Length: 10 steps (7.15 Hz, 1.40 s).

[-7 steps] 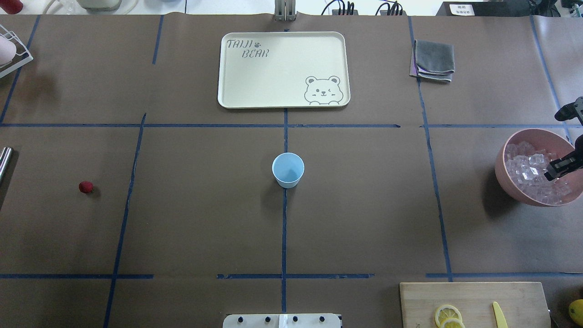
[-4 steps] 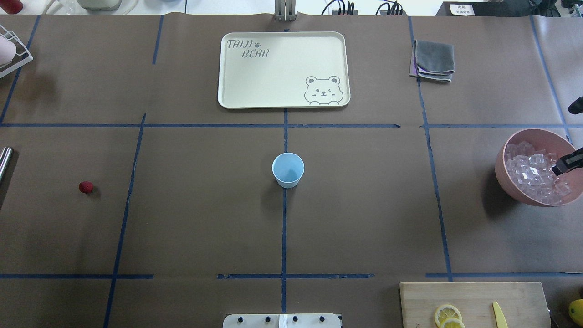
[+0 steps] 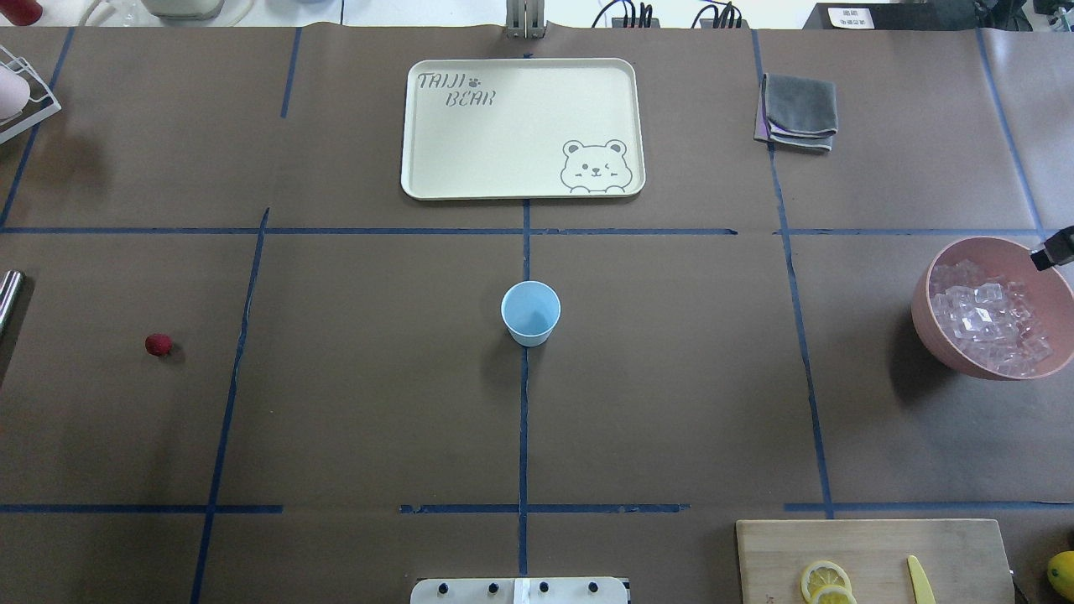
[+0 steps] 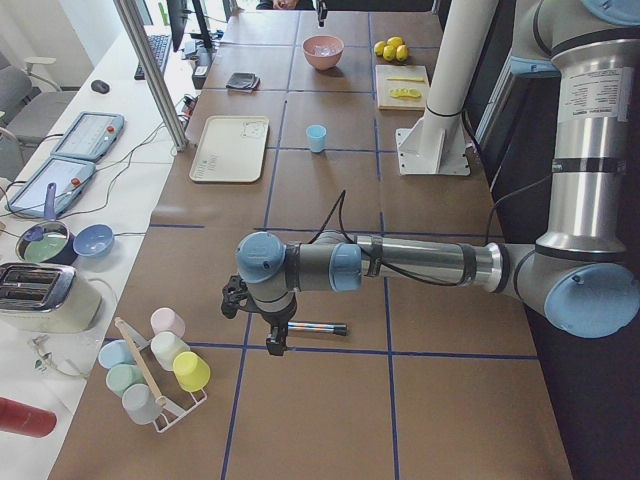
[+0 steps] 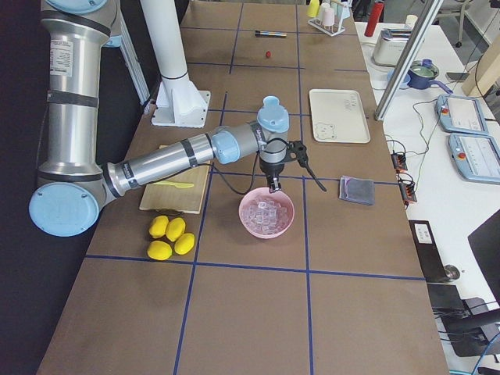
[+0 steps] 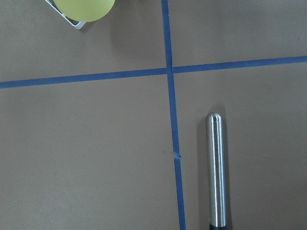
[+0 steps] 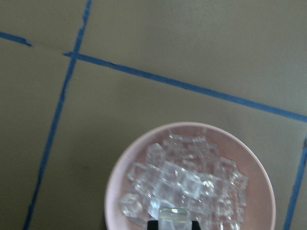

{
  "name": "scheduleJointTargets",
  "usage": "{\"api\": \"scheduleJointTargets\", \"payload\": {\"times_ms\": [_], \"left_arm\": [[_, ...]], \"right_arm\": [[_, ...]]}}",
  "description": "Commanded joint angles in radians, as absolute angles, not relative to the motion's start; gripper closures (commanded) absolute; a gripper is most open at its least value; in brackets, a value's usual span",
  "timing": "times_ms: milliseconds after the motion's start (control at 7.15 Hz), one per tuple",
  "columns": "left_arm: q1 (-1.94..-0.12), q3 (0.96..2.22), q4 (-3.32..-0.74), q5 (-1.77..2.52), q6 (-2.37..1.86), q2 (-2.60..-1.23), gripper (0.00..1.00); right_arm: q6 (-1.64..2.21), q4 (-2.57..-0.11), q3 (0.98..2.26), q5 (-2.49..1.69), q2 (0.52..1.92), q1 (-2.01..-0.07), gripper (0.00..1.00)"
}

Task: Mash ice and strawberries in cup
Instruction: 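Carry the ice cube with the right gripper over the light-blue cup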

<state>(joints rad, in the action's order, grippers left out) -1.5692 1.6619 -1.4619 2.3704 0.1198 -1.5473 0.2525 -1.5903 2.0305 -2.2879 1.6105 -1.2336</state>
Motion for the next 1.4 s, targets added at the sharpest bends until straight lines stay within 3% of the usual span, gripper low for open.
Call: {"api": "scheduleJointTargets", "payload": {"times_ms": [0,559,839,1258], "left_arm": [[-1.569,1.663,-1.462,2.37,0.12,-1.546,0.0],[-1.569,1.655,-1.462,2.37,0.117,-1.546,0.0],[-1.569,1.651,-1.462,2.37,0.118,-1.546,0.0],[-1.569,1.646,-1.462,2.37,0.12,-1.546,0.0]], "right_arm": [[0.448,-1.733,2.033,-2.307,1.354,-1.142,1.0],[1.038,-1.735,1.894,-2.046,0.975,-0.711,1.0],[1.174,-1.732,1.681,-1.95,0.756,-0.594,1.0],[1.2,-1.721,1.631,-1.904,0.723,-0.545,0.98]]}}
